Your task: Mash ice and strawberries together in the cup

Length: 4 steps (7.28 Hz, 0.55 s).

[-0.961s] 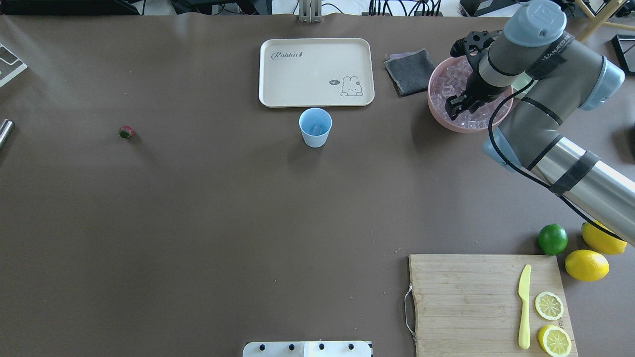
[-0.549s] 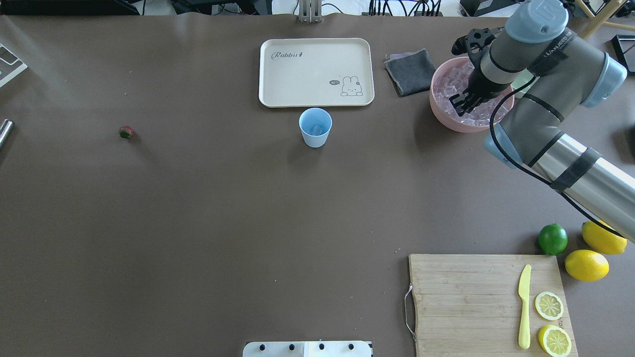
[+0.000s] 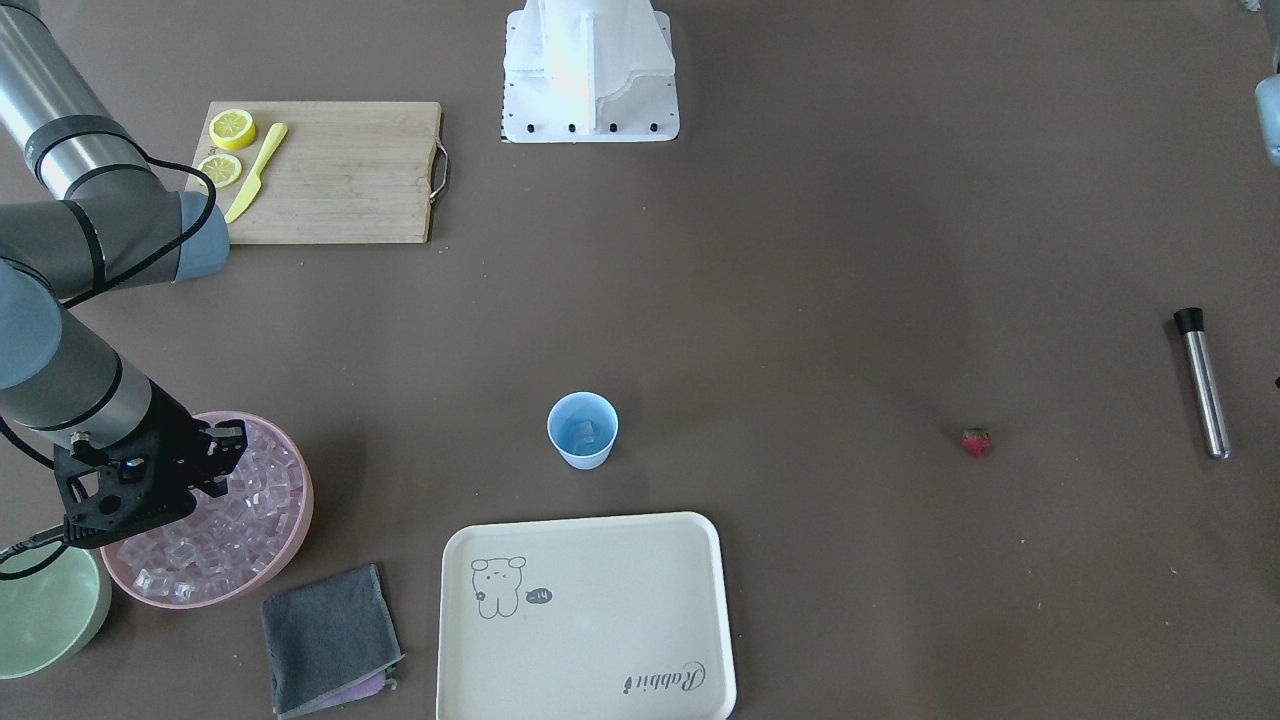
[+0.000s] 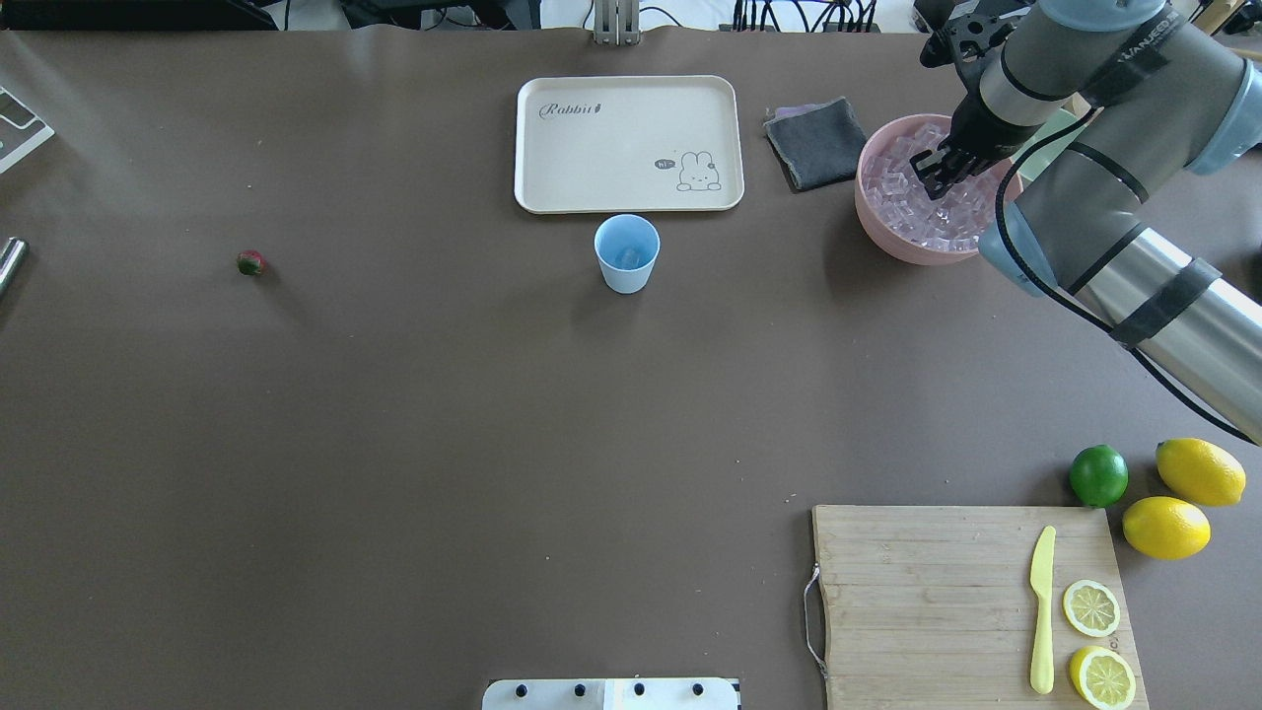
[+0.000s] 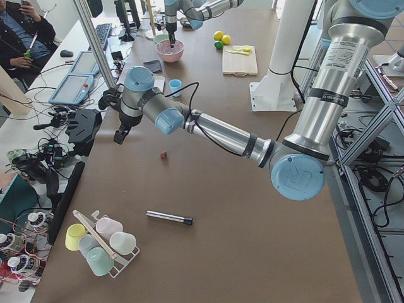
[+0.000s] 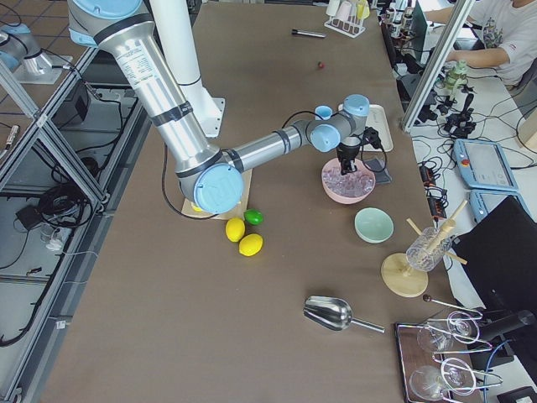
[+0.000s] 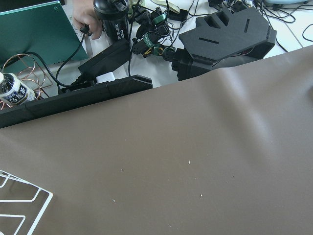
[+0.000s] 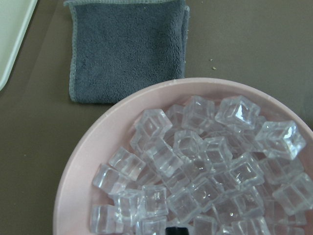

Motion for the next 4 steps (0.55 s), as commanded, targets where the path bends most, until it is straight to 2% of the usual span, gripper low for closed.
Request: {"op": "enact_joint_targets", "data": {"at_steps": [1,3,4], "points": [[-0.5,-1.3,0.4,-0.1,-0.2,0.5,0.84,0.0,0.0,0.0,-0.1,-1.2,0.5,0.98],[-0.5,-1.8,0.8,-0.1,-0.8,0.5,0.98,0.0,0.0,0.0,-0.1,-1.2,0.6,0.98],[-0.5,-1.9,0.9,-0.1,-1.0,0.5,0.98,0.0,0.0,0.0,-0.1,-1.1,0.6,0.98]]}}
